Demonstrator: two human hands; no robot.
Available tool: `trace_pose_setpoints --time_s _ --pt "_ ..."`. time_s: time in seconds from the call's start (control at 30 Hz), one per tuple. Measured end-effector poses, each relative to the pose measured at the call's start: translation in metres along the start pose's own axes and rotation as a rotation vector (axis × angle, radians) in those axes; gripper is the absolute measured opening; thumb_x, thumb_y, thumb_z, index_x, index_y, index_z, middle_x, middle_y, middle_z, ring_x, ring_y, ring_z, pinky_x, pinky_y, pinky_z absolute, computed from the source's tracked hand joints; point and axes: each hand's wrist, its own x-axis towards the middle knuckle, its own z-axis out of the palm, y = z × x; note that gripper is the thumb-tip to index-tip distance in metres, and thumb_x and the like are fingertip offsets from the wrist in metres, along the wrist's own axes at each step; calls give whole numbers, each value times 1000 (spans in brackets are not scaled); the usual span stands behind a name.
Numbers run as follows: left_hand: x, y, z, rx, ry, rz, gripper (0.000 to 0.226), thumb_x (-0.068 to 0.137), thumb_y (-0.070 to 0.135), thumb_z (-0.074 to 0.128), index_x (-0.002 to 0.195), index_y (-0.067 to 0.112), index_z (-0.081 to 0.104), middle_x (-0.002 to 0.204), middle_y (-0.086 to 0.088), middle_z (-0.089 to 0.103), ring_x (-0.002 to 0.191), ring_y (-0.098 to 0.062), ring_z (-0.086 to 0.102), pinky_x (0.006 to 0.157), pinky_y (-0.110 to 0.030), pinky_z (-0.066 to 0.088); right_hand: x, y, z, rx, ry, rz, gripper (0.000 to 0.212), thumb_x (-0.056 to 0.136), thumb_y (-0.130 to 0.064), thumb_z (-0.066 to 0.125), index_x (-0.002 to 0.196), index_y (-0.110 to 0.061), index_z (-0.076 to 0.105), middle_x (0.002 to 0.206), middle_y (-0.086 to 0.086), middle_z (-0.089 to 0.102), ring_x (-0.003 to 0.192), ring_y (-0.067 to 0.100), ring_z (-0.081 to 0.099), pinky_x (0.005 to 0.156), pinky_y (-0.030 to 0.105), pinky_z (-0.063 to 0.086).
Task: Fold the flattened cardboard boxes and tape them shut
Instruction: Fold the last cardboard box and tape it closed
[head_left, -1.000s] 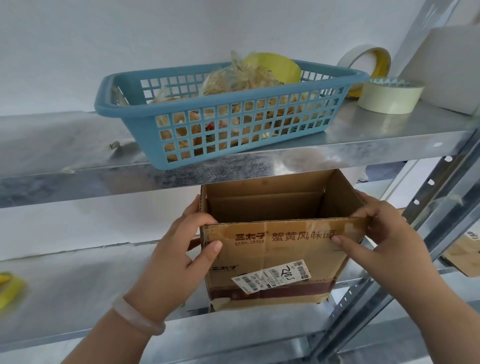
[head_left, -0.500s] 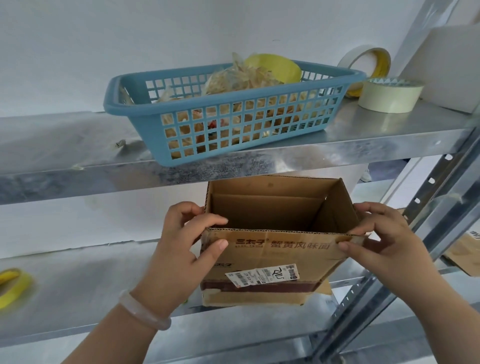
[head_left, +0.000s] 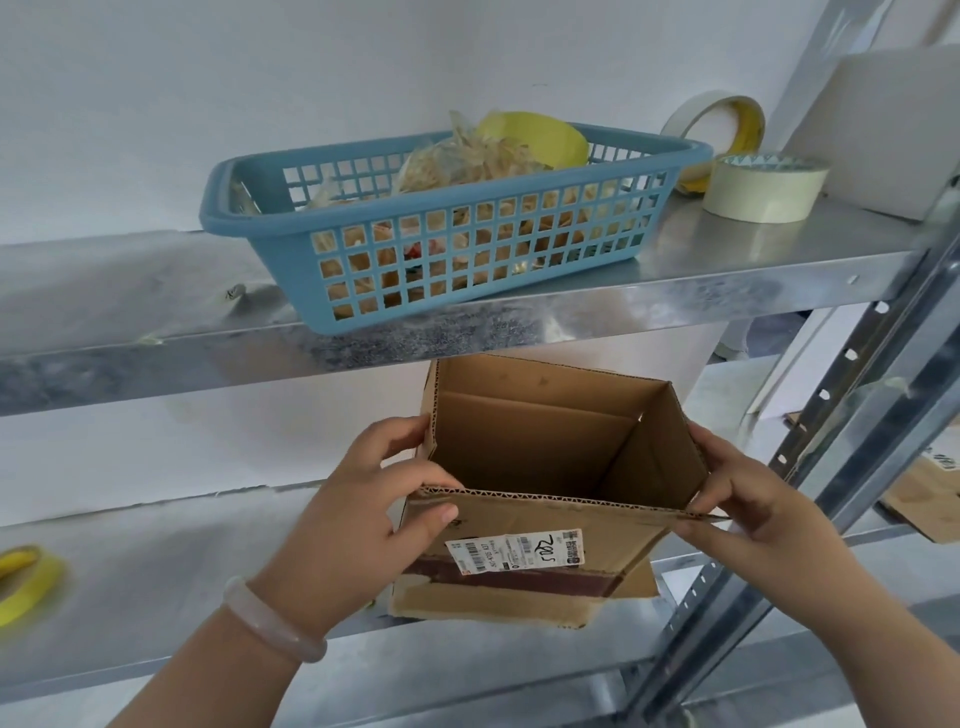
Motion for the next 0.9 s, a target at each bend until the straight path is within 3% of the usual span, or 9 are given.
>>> trace_pose_setpoints --time_s 0.17,0.23,0.37,0.47,0.63,0.7,0.77,0.83,0.9 --pt "-2 -2 9 32 123 -39 19 88 43 58 92 30 71 133 15 39 123 -5 45 101 -37 48 10 -16 -6 -196 62 55 31 78 -63 43 83 -48 69 126 -23 53 122 7 49 100 33 38" --pt "-4 -5 12 54 141 -43 20 89 42 58 90 28 71 135 14 39 122 -8 47 100 -37 47 31 -16 -8 -334 74 94 33 89 -58 37 93 -45 66 128 -16 52 120 9 47 99 28 32" --pt "-7 -10 15 31 130 -33 9 87 40 57 89 36 66 134 17 37 120 -1 45 97 -36 49 86 -4 -11 -554 -65 192 30 100 -36 48 125 -30 64 142 -2 45 131 16 40 102 21 22" --pt "-9 -14 17 32 110 -44 9 83 46 52 89 45 59 135 27 31 120 16 36 96 -30 48 110 -1 -7 -568 -153 215 41 100 -28 49 141 -24 53 143 5 50 123 22 50 93 22 31" --pt "-12 -18 20 -1 86 -78 17 82 46 55 90 38 68 142 25 32 123 9 39 96 -35 50 119 0 4 -551 -228 214 68 93 -27 52 154 -37 22 134 3 51 102 20 58 87 29 47" --pt "-14 -17 21 9 84 -65 13 81 45 56 89 40 65 142 23 33 123 8 39 96 -31 47 120 -3 7 -644 -269 205 77 91 -31 55 155 -39 13 131 2 46 99 17 57 82 27 50" --pt "-16 -17 22 14 88 -58 11 81 43 58 89 40 64 140 23 32 121 6 41 95 -29 44 124 -8 9 -834 -236 108 75 87 -34 60 153 -32 24 137 2 40 108 22 55 83 28 47" --pt "-17 -17 24 17 92 -64 12 81 41 59 91 38 65 139 23 30 120 3 41 96 -30 44 132 -15 11 -939 -146 -34 56 85 -38 66 135 -23 46 137 2 42 112 26 55 85 32 46" --pt "-21 -16 25 19 96 -70 12 81 40 59 91 37 65 142 21 28 122 3 40 98 -31 44 143 -21 13 -959 -82 -63 38 86 -45 67 114 -23 54 123 2 53 104 25 57 81 33 45"
